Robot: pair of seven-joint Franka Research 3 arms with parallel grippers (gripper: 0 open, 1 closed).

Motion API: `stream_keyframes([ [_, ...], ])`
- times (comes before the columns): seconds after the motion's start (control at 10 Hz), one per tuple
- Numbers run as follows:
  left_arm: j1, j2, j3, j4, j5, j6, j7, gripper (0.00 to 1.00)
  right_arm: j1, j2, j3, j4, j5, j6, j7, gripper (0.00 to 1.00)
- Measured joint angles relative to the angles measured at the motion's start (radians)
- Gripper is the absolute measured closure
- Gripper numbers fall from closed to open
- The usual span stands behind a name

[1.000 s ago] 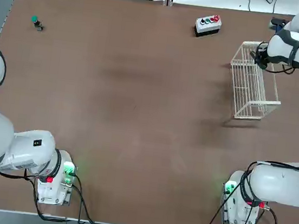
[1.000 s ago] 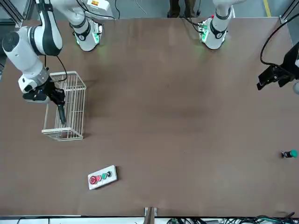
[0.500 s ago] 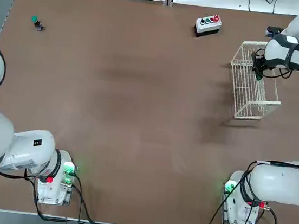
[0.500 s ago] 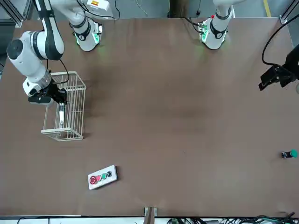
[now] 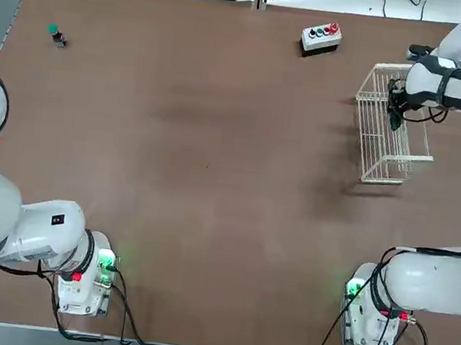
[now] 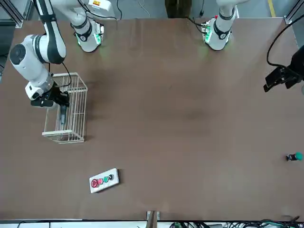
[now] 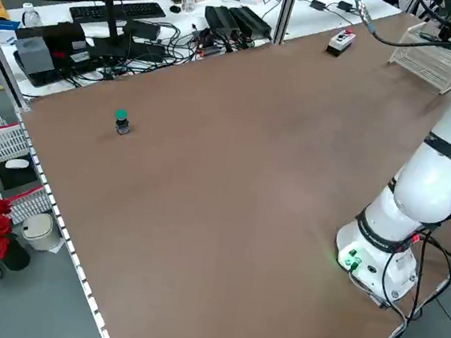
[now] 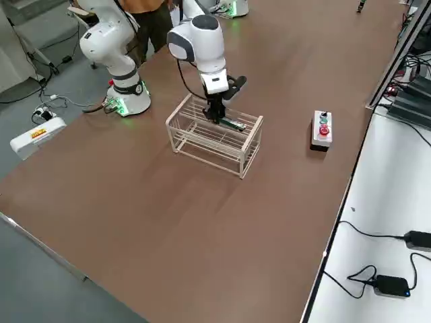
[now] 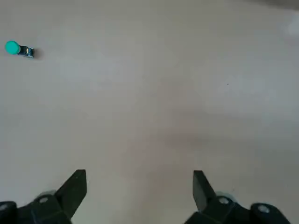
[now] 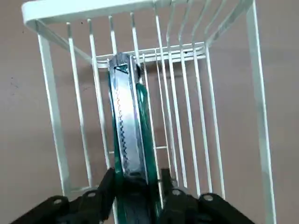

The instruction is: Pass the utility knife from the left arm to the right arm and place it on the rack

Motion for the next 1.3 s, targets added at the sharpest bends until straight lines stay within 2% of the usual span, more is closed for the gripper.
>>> stream_keyframes([
  [0.3,-0.002,0.000,-0.002,0.000,0.000,0.000,0.001,0.00,0.007,-0.005,0.003,0.011,0.002,-0.013,-0.005,0.02],
  [0.4,-0.003,0.000,-0.004,0.000,0.000,0.000,0.001,0.00,0.007,-0.018,0.003,0.038,0.002,-0.070,-0.011,0.00],
  [0.5,-0.002,0.000,-0.003,0.000,0.000,0.000,0.001,0.00,0.007,-0.040,0.003,0.099,0.002,-0.184,-0.016,0.00],
  [0.7,-0.006,0.000,-0.004,0.000,0.000,0.001,0.001,0.00,0.007,-0.076,0.003,0.289,0.002,-0.452,-0.019,0.00],
  [0.8,-0.007,0.000,-0.004,0.000,0.000,0.001,0.001,0.00,0.007,-0.084,0.003,0.377,0.002,-0.544,-0.019,0.00],
  [1.0,-0.007,0.000,-0.004,0.000,0.000,0.001,-0.001,0.00,0.007,-0.086,0.003,0.516,0.002,-0.655,-0.013,0.00],
  [1.3,-0.005,0.000,-0.004,0.000,0.000,0.001,-0.001,0.00,0.007,-0.071,0.004,0.706,0.002,-0.731,-0.001,0.00],
])
